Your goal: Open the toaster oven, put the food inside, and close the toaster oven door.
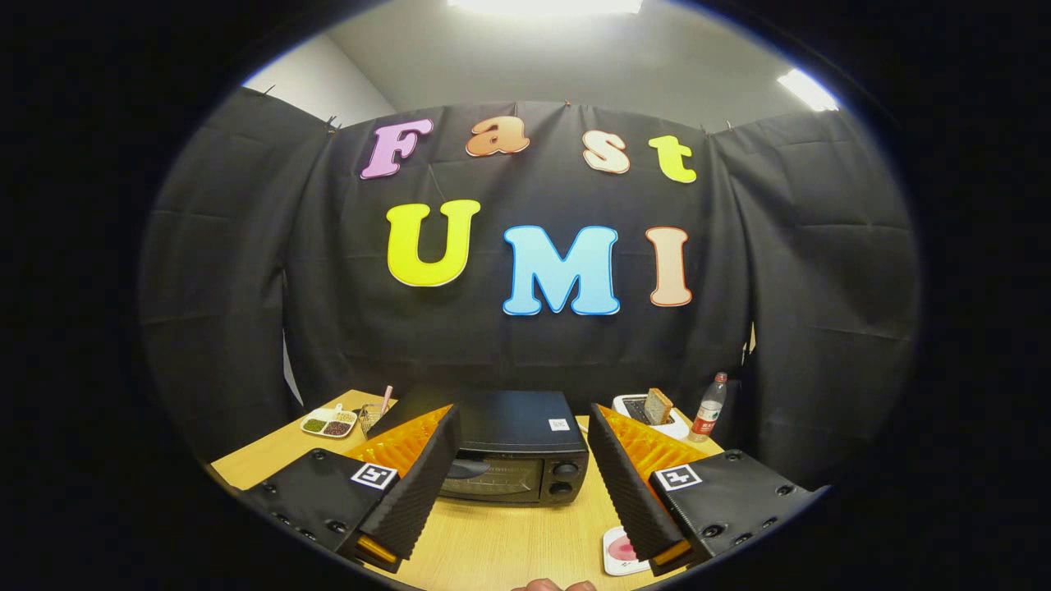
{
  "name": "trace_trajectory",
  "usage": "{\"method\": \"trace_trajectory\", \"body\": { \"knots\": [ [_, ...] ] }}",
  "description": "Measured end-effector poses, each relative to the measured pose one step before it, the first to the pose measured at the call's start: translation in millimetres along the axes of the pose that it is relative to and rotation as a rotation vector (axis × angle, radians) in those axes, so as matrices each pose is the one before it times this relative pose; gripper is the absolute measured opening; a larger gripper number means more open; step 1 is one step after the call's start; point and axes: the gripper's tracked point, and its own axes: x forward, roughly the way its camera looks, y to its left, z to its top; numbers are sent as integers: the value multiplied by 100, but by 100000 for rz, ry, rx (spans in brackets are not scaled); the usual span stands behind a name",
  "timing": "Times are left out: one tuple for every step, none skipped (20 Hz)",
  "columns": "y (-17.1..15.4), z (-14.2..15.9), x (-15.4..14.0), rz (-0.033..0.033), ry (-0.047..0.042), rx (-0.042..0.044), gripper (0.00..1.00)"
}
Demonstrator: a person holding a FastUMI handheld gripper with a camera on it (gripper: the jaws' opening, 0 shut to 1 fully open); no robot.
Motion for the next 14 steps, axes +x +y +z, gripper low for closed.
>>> {"method": "trace_trajectory", "body": {
  "knots": [
    [303,-147,366,-171,646,230,98],
    [373,-146,318,-68,857,249,98],
    [543,-405,381,435,979,-14,98],
    [532,-168,476,521,600,-469,98],
    [377,-170,590,319,408,-814,98],
    [387,-193,488,489,904,-680,98],
    [441,-449,534,550,899,-297,98],
    [406,-294,555,324,876,-173,98],
    [382,-358,503,465,1194,-2,98],
    [451,-302,486,645,997,18,98],
    [365,-364,412,509,682,-81,98],
    [367,-283,417,704,263,-69,98],
    [393,-105,433,849,-144,-45,98],
    [363,-189,327,466,254,31,98]
  ]
}}
